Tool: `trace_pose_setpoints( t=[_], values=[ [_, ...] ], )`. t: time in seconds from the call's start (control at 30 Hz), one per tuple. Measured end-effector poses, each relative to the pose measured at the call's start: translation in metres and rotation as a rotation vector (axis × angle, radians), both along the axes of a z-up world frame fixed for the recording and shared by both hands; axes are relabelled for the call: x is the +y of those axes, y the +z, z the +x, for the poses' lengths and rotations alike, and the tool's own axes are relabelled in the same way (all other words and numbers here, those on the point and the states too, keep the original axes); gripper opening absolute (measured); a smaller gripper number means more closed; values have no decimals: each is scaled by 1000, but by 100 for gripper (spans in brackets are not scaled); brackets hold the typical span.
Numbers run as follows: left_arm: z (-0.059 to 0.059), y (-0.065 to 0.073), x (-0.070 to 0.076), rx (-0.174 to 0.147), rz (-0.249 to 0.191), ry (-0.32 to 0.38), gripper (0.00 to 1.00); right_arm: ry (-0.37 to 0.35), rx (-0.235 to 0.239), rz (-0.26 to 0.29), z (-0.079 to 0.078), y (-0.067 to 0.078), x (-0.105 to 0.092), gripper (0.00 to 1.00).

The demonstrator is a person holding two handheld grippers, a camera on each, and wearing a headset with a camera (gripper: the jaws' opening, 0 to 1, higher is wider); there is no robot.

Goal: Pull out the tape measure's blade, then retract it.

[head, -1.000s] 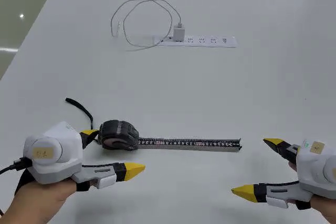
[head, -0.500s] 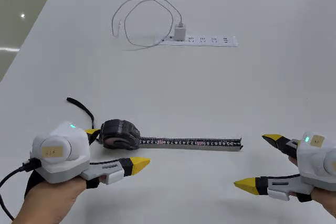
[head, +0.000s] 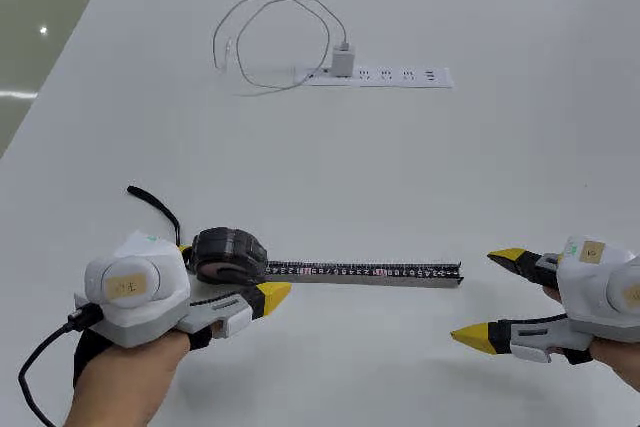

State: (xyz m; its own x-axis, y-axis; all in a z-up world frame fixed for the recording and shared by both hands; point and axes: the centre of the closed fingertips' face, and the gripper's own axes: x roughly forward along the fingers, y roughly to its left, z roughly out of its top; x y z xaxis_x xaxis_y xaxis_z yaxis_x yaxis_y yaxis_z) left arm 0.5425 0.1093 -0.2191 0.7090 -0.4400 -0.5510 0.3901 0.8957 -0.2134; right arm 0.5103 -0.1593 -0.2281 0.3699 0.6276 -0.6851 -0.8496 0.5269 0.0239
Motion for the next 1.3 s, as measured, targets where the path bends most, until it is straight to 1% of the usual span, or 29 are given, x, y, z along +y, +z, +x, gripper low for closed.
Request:
trace_pose_setpoints(
  t=[0.03, 0.13, 0.23, 0.27, 0.4, 0.47, 0.53, 0.73, 0.8, 1.1, 1.17, 1.23, 1.3],
  values=[
    [1, -1, 1, -1, 9, 6, 84, 7, 1, -4, 1, 0, 0, 68],
    [4, 0, 3, -7, 10, 36, 81, 17, 2, -10, 2, 1, 1, 65],
    [6, -1, 2, -8, 8, 58, 81, 28, 1, -18, 6, 0, 2, 63],
    [7, -2, 2, -7, 8, 67, 81, 35, 1, -23, 8, -1, 1, 62],
    [10, -3, 3, -4, 15, 98, 79, 51, 1, -32, 7, -1, 1, 59],
    [11, -4, 4, -1, 27, 105, 78, 57, 3, -37, 8, -2, 1, 57],
    [12, -5, 6, -1, 28, 121, 77, 71, 0, -50, 8, -4, 2, 55],
    [16, -6, 8, 1, 34, 172, 73, 94, 1, -63, 10, -6, 1, 50],
    [17, -7, 10, 2, 39, 196, 72, 103, 1, -71, 12, -6, 1, 49],
    [21, -9, 14, 7, 54, 249, 67, 149, 9, -99, 21, -9, 1, 46],
    [21, -10, 14, 8, 69, 246, 67, 154, 10, -102, 23, -9, 1, 45],
    [21, -10, 14, 5, 67, 256, 67, 157, 10, -104, 26, -9, 1, 45],
    [21, -11, 16, 4, 86, 257, 65, 156, 12, -99, 29, -9, 1, 45]
  ],
)
